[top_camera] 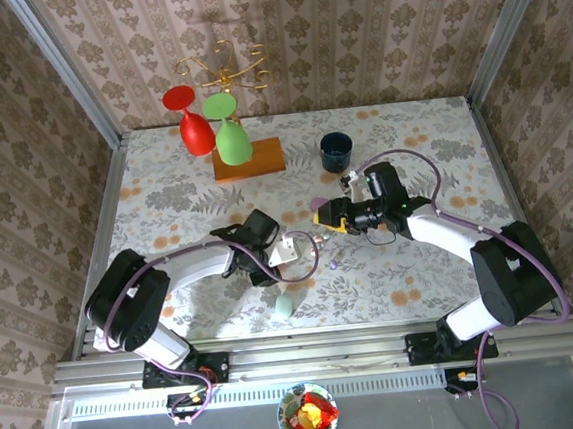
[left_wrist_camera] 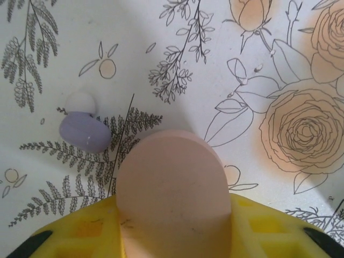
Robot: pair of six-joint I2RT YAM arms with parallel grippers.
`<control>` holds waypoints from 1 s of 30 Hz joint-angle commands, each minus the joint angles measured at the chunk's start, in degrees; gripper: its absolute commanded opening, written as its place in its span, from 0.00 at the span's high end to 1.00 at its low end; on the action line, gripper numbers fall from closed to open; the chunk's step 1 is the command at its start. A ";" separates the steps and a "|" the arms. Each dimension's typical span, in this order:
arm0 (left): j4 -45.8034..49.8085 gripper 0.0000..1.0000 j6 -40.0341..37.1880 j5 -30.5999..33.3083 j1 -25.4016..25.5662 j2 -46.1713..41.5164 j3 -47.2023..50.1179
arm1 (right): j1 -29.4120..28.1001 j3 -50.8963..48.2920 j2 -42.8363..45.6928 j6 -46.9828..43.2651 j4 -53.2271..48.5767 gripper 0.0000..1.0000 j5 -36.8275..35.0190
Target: Insert the wireless bluetooth earbuds into the charging case
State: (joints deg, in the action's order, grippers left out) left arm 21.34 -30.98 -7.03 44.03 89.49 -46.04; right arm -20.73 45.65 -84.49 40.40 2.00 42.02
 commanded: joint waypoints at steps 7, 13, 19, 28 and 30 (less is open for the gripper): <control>-5.09 0.66 0.35 -0.97 -1.34 -8.72 2.95 | 0.71 -0.29 2.88 -0.47 -1.31 0.40 -0.54; -13.98 0.74 0.74 -5.37 -2.47 -15.69 6.41 | 0.39 -1.83 2.85 2.16 3.15 0.40 1.57; -21.72 0.74 1.87 -10.12 -2.98 -19.49 8.77 | -3.23 -0.24 1.56 1.79 4.49 0.40 2.39; -27.49 0.73 4.03 -15.01 -3.14 -19.99 9.73 | -9.69 2.28 -2.66 4.51 9.09 0.40 2.76; -27.56 0.73 4.04 -15.27 -3.11 -20.20 9.72 | -10.15 2.43 -3.27 4.76 9.38 0.41 2.36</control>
State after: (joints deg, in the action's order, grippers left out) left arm -3.68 -28.36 -19.35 41.47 70.48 -36.97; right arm -30.30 46.19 -86.85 43.97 9.19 43.00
